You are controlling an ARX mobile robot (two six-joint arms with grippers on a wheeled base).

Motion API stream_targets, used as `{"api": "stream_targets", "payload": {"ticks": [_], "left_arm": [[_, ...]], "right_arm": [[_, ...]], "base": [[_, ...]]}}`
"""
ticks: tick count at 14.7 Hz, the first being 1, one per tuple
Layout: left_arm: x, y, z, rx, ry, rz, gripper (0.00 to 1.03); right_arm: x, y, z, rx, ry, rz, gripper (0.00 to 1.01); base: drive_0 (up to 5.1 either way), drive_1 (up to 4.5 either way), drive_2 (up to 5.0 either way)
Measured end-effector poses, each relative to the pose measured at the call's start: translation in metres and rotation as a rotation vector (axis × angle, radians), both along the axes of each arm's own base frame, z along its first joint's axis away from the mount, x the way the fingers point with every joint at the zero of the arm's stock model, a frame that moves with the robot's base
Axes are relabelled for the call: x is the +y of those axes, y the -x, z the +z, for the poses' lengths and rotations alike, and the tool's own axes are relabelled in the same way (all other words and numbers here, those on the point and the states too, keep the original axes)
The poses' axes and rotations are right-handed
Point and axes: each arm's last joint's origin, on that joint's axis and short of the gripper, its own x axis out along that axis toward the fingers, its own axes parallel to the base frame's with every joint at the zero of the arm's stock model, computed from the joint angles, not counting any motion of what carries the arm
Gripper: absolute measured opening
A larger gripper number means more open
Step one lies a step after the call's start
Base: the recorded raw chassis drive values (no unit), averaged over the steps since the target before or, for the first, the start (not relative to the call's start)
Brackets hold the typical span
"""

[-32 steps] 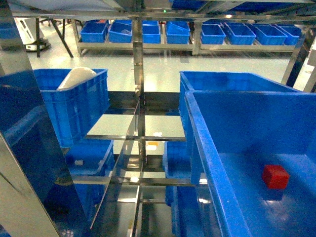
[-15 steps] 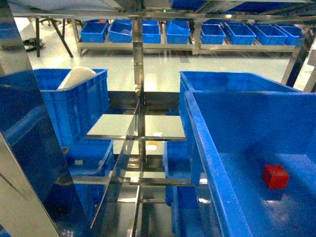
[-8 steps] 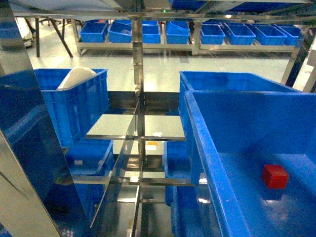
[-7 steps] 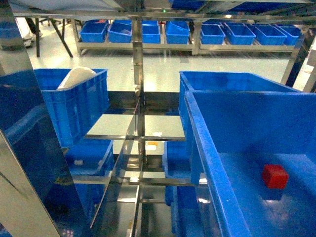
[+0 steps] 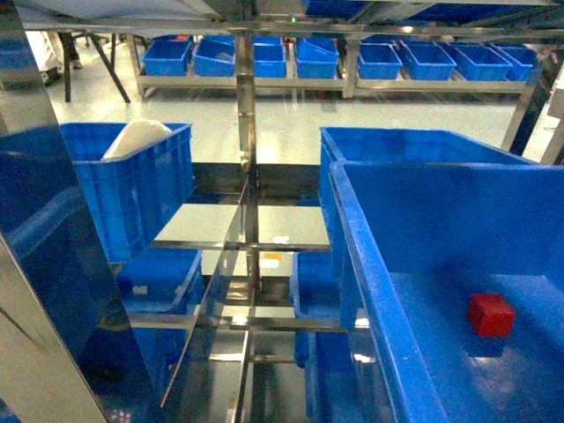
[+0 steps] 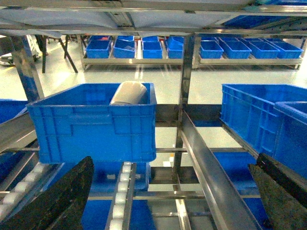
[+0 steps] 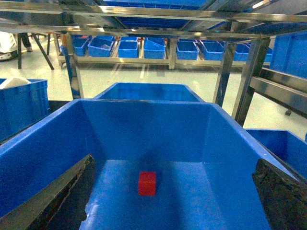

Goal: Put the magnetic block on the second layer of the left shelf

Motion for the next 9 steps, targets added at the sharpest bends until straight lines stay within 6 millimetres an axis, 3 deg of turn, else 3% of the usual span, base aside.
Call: {"api": "stream_targets", "payload": {"ticks": [9], "left_arm": [[0.0,0.0,0.0,0.0,0.0,0.0,0.98]], "right_arm": [[0.0,0.0,0.0,0.0,0.0,0.0,0.98]], "base": [[0.0,0.0,0.0]]}}
